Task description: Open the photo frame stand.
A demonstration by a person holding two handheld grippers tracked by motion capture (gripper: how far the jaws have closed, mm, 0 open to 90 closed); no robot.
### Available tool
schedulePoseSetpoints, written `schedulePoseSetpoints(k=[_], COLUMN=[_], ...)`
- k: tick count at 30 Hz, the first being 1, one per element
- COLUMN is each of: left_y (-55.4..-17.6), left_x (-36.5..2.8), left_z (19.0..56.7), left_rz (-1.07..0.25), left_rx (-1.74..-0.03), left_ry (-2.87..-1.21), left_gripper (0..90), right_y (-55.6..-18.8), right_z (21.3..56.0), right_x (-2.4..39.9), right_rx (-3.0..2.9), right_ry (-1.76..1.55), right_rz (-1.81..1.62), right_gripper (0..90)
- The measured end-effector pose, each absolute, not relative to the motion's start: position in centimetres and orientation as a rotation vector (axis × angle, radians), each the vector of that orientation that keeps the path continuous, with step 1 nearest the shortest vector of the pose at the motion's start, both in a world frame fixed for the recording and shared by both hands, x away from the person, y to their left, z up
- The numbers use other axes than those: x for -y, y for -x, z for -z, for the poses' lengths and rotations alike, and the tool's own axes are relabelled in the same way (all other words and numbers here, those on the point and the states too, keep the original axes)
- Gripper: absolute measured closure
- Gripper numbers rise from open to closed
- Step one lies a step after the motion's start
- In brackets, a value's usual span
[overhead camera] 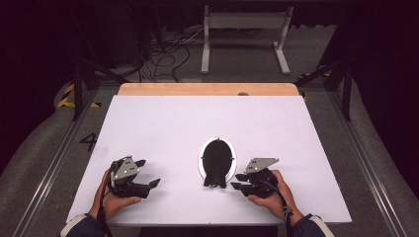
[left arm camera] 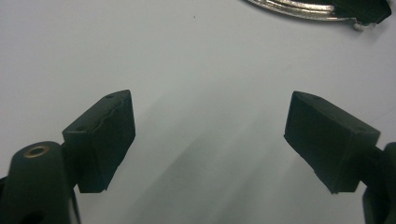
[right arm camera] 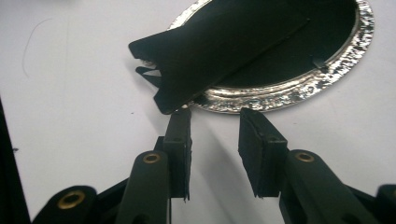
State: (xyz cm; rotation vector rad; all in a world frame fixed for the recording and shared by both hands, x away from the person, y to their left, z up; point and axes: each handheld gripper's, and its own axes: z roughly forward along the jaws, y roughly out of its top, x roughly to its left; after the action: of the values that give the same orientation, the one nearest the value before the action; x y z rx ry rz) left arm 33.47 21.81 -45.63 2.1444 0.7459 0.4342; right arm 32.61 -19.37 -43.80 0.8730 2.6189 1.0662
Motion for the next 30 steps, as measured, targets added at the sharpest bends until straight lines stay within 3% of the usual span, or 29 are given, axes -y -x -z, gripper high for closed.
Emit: schedulePoseSetpoints(k=[13,18,30], left_y=[-33.6,-33.7,-33.8], left_x=[-21.5,-21.4,-21.2], left_z=[45.9,45.9,46.2], left_rz=[-0.421,-0.413,-0.405], left_rx=[-0.747,-0.747,-0.750], left_ry=[-2.167,-2.168,-2.187], left_gripper=[15.0,14.9,14.5], right_y=[-31.9,-31.8,-32.1], right_z=[43.9,44.0,44.4], right_x=[17.9,17.3,16.2], right_rx=[-2.684,-2.698,-2.702], right_ry=[-0.815,-0.768,-0.816], right_rz=[-1.009,-0.961,-0.888], right_gripper=[67.9,73.2,69.9])
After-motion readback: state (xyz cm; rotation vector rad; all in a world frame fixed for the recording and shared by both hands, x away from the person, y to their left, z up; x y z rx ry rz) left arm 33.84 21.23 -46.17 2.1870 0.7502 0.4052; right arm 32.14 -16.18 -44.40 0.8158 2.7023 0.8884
